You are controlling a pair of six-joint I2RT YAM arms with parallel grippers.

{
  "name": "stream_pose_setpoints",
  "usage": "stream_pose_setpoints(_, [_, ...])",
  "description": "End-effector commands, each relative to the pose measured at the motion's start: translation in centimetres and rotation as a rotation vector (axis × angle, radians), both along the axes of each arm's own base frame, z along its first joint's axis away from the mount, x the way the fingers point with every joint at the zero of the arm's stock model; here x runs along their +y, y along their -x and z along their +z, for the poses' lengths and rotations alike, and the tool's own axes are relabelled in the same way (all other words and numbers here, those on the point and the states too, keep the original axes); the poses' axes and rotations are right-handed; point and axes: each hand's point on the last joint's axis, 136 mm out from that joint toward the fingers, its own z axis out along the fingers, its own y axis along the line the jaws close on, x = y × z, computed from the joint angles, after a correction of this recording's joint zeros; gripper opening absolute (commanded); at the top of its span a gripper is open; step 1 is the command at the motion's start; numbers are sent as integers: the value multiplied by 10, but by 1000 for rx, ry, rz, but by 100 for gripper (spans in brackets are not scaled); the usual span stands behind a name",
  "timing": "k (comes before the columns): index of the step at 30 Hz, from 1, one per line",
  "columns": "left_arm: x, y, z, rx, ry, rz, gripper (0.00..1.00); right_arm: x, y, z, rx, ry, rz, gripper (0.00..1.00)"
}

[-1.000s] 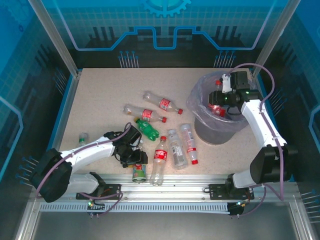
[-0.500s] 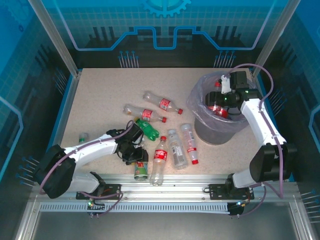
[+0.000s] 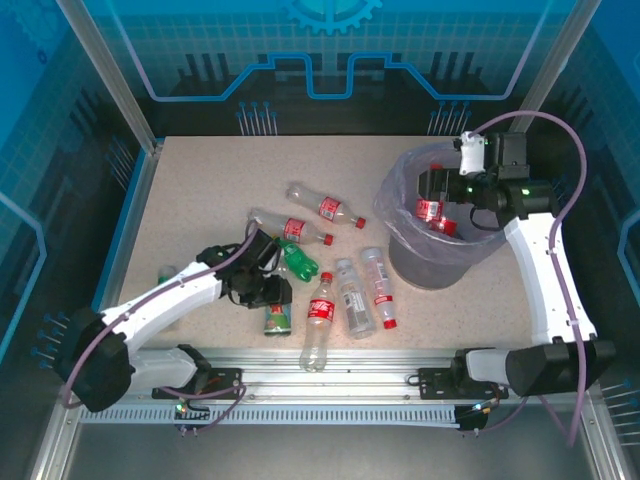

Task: Put the plastic bottles in the bin

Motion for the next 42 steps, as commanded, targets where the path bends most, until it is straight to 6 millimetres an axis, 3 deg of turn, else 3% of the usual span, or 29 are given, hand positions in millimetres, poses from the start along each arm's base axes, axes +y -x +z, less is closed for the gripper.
stream_pose_setpoints(1, [1, -20, 39, -157, 10, -49, 36, 22, 22, 33, -55, -83, 68, 91])
stream_pose_setpoints(4, [-11, -41, 66, -270, 59, -78, 37, 55, 35, 45, -78, -105, 159, 91])
stream_pose_setpoints(10, [-38, -81, 111, -451, 153, -134, 38, 139, 56, 52, -85, -210, 376, 91])
stream_pose_setpoints(15, [-61, -92, 143, -574, 258, -221, 38, 184, 56, 41, -45, -269, 473, 91])
stream_pose_setpoints(20, [-82, -87, 174, -623, 425, -284, 38, 219, 59, 30, 14, -348, 609, 91])
stream_pose_setpoints(37, [-103, -85, 191, -630, 551, -351, 38, 265, 27, -11, 113, -452, 691, 85])
stream_pose_setpoints(42, [-102, -89, 191, -630, 538, -342, 37, 263, 24, -11, 114, -457, 679, 69])
